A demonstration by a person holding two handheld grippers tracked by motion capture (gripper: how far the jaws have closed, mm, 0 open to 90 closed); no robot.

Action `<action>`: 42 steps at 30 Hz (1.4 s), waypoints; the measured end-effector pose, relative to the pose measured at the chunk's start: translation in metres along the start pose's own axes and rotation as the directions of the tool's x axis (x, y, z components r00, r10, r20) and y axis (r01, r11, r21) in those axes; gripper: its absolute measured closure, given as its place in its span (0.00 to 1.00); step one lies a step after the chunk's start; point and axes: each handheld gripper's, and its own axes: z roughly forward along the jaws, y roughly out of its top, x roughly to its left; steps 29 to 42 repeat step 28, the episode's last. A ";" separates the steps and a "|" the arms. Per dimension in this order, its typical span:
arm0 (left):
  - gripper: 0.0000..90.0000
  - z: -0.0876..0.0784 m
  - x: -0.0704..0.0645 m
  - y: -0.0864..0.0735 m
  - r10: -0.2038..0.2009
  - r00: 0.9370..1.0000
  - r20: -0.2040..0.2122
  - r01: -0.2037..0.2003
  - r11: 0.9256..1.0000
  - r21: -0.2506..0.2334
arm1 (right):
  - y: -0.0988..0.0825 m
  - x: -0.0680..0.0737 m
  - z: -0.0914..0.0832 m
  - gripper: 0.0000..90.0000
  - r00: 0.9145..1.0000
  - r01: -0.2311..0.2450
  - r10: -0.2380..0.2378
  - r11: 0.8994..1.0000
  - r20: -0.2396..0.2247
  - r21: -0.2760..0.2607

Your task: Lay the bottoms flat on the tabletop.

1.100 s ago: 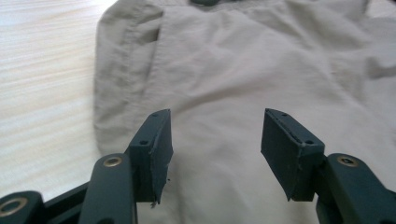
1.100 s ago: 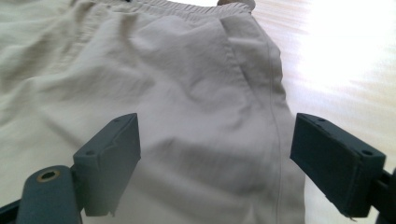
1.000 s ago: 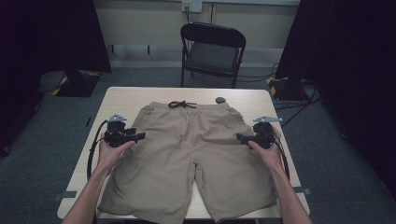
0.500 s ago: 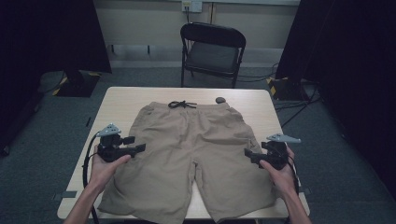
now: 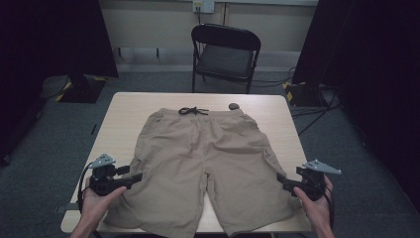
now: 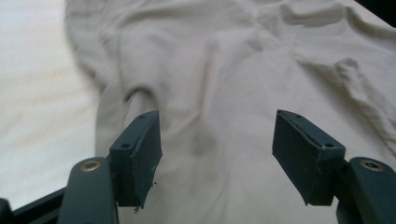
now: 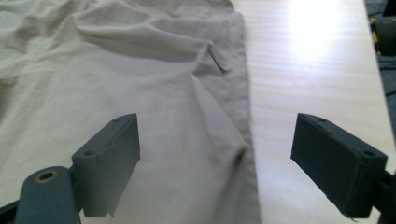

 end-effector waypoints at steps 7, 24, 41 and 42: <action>0.35 -0.004 0.015 -0.021 -0.036 0.998 -0.060 0.039 0.999 0.036 | -0.024 -0.013 -0.005 0.16 0.998 -0.031 0.030 0.999 0.047 0.037; 0.29 0.007 0.019 -0.036 0.109 0.978 -0.177 -0.096 0.992 0.081 | -0.049 -0.018 0.009 0.14 0.991 0.046 -0.059 0.994 0.119 0.104; 0.28 0.008 0.019 -0.037 0.117 0.977 -0.181 -0.104 0.992 0.078 | -0.049 -0.018 0.009 0.14 0.991 0.046 -0.058 0.994 0.120 0.104; 0.28 0.008 0.019 -0.037 0.117 0.977 -0.181 -0.104 0.992 0.078 | -0.049 -0.018 0.009 0.14 0.991 0.046 -0.058 0.994 0.120 0.104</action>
